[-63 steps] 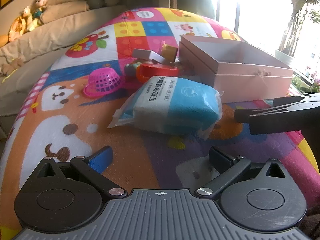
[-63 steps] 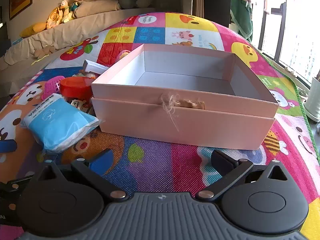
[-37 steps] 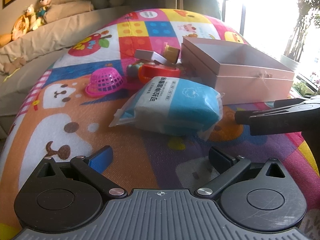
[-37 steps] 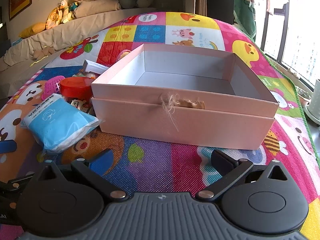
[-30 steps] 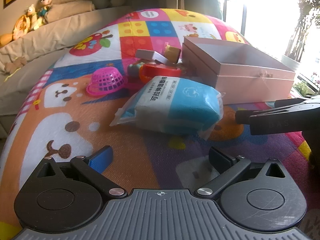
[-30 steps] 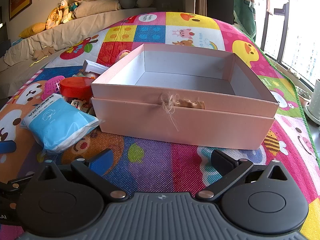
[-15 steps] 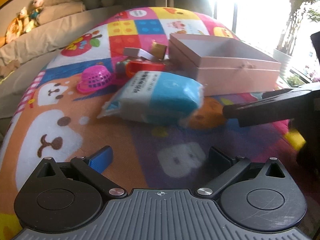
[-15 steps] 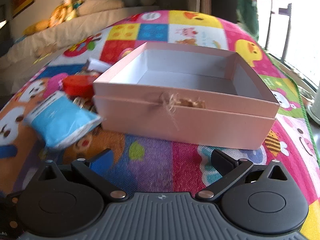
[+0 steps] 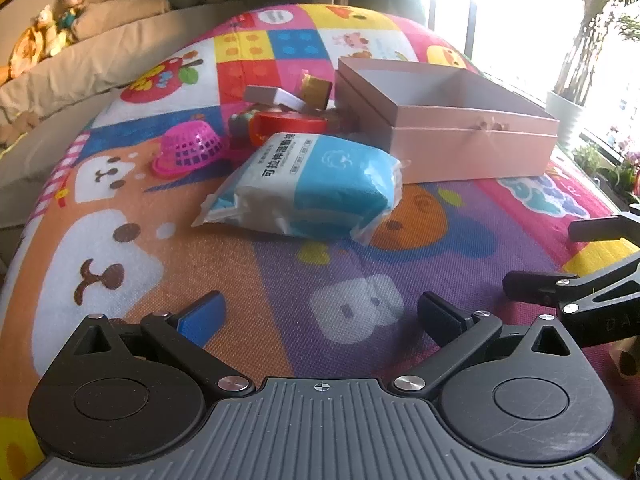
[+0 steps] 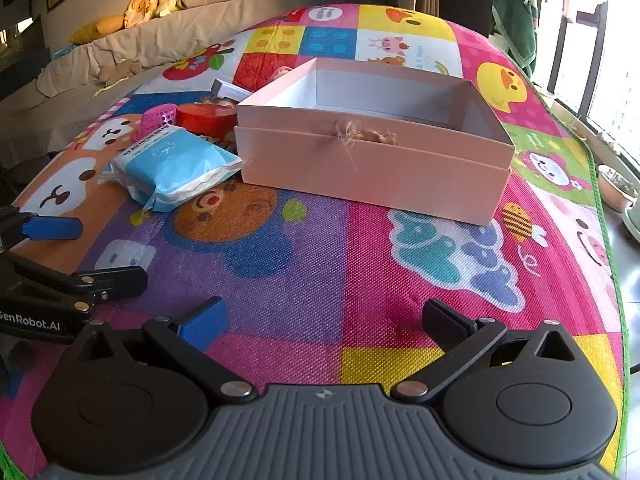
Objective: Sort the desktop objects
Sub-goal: 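Grasp the red round disc with the left gripper while the right grasps the blue bag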
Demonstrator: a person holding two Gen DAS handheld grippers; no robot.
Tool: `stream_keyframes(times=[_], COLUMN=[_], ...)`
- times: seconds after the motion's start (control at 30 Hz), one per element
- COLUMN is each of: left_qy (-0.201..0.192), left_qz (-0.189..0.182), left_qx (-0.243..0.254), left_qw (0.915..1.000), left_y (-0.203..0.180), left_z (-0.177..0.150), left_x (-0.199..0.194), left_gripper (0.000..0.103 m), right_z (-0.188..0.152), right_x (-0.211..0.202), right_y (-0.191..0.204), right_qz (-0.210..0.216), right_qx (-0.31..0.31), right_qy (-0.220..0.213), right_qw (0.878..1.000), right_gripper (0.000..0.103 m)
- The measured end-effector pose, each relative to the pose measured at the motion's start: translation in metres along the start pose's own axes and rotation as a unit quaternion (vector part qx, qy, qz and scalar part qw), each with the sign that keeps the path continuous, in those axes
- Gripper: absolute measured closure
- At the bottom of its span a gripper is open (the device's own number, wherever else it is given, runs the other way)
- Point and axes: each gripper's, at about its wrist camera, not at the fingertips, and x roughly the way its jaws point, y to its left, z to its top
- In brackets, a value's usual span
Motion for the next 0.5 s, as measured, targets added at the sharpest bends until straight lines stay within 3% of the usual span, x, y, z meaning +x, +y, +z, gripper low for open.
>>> stream_keyframes(times=[0.4,0.5], left_qy=[0.003,0.000], left_qz=[-0.003,-0.019], left_qx=[0.007,0.007], left_qw=[1.0000,0.9998], left_y=[-0.002,-0.001], left_z=[-0.005,-0.007], left_x=[-0.008,-0.013], left_gripper=[0.000,0.000], right_z=[-0.010,-0.011], right_x=[-0.005,-0.006], right_y=[0.000,0.001], right_qz=[0.006,0.006], right_qx=[0.000,0.000], right_qy=[-0.007,-0.011], right_qw=[1.000,1.000], right_gripper=[0.000,0.000])
